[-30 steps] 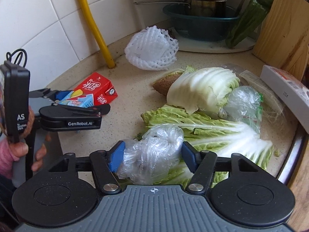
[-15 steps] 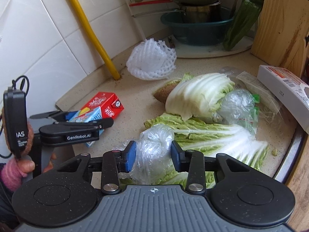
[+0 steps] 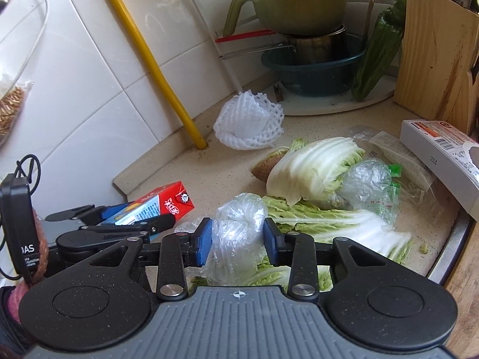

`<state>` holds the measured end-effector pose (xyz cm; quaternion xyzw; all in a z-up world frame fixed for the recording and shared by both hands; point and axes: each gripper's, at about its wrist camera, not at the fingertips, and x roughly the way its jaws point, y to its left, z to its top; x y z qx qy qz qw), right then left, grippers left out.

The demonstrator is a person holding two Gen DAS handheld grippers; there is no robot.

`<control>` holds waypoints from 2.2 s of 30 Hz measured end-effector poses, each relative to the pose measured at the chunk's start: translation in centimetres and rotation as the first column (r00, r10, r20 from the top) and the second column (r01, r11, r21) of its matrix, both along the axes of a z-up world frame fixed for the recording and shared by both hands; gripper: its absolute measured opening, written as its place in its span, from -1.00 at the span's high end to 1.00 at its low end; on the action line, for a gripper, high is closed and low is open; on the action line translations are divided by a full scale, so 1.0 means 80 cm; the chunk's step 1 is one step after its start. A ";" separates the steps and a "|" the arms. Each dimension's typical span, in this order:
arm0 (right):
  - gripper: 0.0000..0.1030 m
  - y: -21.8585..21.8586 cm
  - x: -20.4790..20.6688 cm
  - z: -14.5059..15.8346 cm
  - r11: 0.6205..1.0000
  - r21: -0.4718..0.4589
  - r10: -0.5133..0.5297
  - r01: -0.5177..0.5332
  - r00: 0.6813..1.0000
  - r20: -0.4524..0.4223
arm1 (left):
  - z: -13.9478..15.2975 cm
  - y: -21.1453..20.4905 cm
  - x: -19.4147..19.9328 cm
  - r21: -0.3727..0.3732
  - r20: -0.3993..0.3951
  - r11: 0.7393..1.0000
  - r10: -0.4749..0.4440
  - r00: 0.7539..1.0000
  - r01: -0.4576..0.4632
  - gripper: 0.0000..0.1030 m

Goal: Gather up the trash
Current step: 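Carry the carton and plastic bag down over the trash bin with both grippers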

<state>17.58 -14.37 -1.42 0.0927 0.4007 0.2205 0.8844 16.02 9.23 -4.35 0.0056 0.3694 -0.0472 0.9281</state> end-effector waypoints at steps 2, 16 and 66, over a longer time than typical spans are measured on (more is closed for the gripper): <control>0.15 -0.003 -0.004 0.001 1.000 0.014 0.004 -0.005 1.000 0.008 | 0.003 -0.002 -0.008 0.002 0.007 1.000 0.009 1.000 -0.009 -0.32; 0.15 -0.007 -0.039 0.014 0.994 0.056 0.090 -0.093 0.995 0.052 | 0.022 -0.005 -0.079 0.025 0.047 0.992 0.120 0.992 -0.122 -0.32; 0.15 0.237 -0.053 -0.079 0.836 0.048 0.547 -0.546 0.826 -0.134 | -0.067 0.146 -0.167 -0.009 -0.142 0.852 0.517 0.844 -0.524 -0.32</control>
